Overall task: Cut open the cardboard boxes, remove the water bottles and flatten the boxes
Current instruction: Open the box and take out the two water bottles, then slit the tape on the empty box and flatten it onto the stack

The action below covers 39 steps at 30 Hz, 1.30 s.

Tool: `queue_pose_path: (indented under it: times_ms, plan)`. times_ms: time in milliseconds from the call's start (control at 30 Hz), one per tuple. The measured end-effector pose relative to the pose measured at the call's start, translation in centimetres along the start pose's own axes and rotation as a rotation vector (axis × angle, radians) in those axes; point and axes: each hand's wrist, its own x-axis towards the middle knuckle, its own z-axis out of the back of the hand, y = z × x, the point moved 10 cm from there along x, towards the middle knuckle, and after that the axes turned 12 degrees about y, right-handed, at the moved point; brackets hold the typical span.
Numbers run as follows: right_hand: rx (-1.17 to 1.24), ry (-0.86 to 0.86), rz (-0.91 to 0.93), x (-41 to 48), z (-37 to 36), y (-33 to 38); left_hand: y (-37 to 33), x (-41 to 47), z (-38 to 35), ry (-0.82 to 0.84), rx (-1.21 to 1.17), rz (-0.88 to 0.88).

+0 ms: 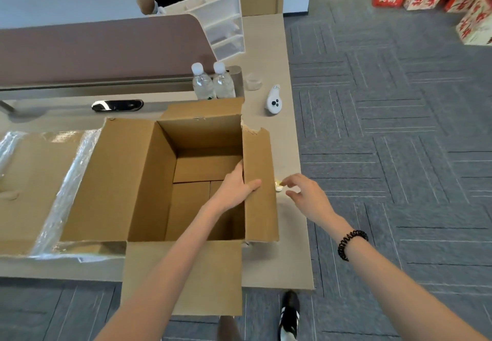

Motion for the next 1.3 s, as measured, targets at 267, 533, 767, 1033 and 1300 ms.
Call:
queue_pose_path:
  times_ms: [267,533,767,1033,1300]
  plan:
    - [-0.17,0.162,-0.037,1.3,-5.7,-0.8,0.3,0.2,0.3,-0.051,0.118,0.001]
    - [-0.577,0.259,-0.022,2.5,-7.8,-1.2,0.3,0.3,0.5,-0.092,0.088,0.004]
    - [-0.46,0.097,-0.078,1.6,-6.0,-1.2,0.4,-0.6,0.7,-0.246,0.005,0.025]
    - [-0.166,0.037,-0.214,-0.2,-5.0,-3.2,2.1,-1.7,0.1,-0.325,0.101,0.322]
    - [0.562,-0.203,-0.394,-2.6,-1.7,-6.4,-0.2,-3.1,1.3,-0.369,0.217,0.305]
